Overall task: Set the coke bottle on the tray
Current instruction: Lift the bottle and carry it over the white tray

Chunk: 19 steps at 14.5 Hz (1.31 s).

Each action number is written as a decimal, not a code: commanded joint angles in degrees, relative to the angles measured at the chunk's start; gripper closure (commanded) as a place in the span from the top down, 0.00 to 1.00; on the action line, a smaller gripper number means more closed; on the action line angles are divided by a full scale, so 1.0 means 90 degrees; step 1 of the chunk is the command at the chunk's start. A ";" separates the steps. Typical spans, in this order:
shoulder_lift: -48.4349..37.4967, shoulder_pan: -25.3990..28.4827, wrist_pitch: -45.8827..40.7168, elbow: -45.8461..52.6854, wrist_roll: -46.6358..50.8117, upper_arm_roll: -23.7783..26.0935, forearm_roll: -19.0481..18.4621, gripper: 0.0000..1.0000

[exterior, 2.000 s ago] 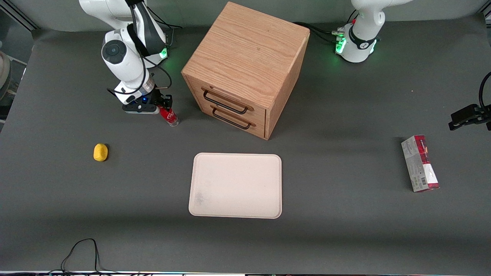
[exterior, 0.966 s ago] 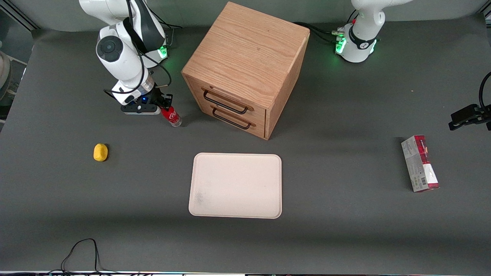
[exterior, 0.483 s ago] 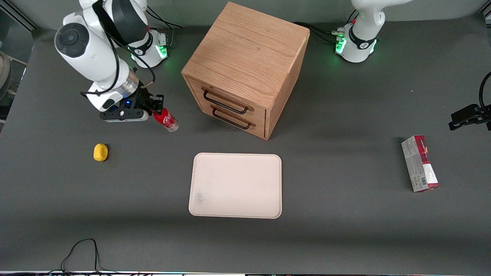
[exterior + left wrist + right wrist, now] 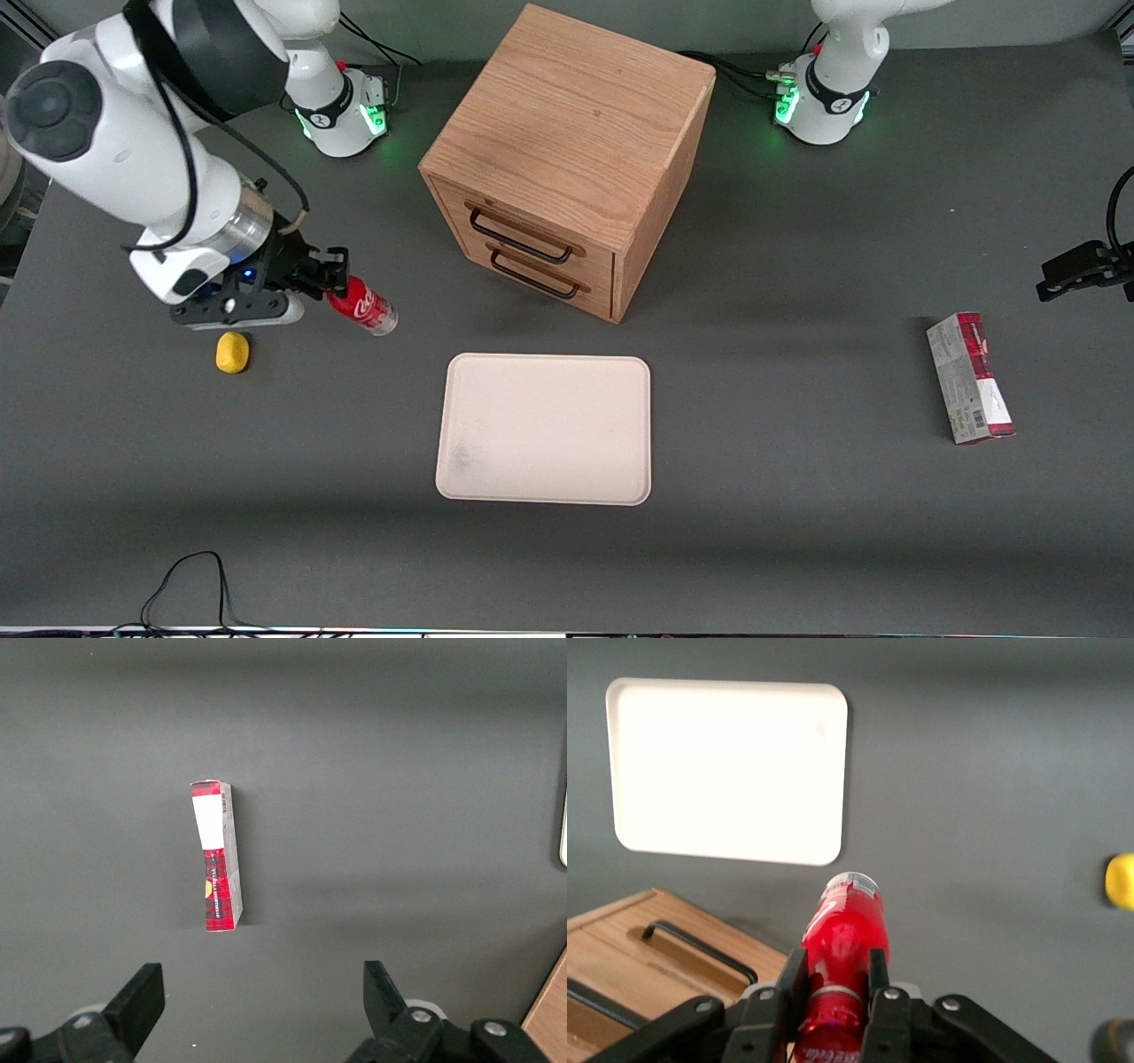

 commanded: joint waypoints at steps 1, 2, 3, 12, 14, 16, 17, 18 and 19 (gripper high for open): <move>0.0862 0.0159 -0.0310 0.1233 -0.0050 0.0221 -0.0437 0.00; 0.1154 0.0169 -0.0300 0.1536 -0.0031 0.0299 -0.0495 0.00; 0.1428 0.0169 -0.0291 0.1790 -0.0011 0.0406 -0.0622 0.00; 0.3265 0.0471 0.0996 0.2496 -0.0001 0.0983 -0.1912 0.00; 0.3558 0.0579 0.1271 0.2496 0.0018 0.0983 -0.2349 0.00; 0.3802 0.0667 0.1515 0.2486 0.0028 0.0983 -0.2498 0.00; 0.3900 0.0677 0.1642 0.2428 0.0028 0.0983 -0.2546 0.00; 0.3940 0.0667 0.1885 0.2283 0.0028 0.0983 -0.2634 0.00; 0.3969 0.0667 0.2119 0.2155 0.0028 0.0974 -0.2644 0.03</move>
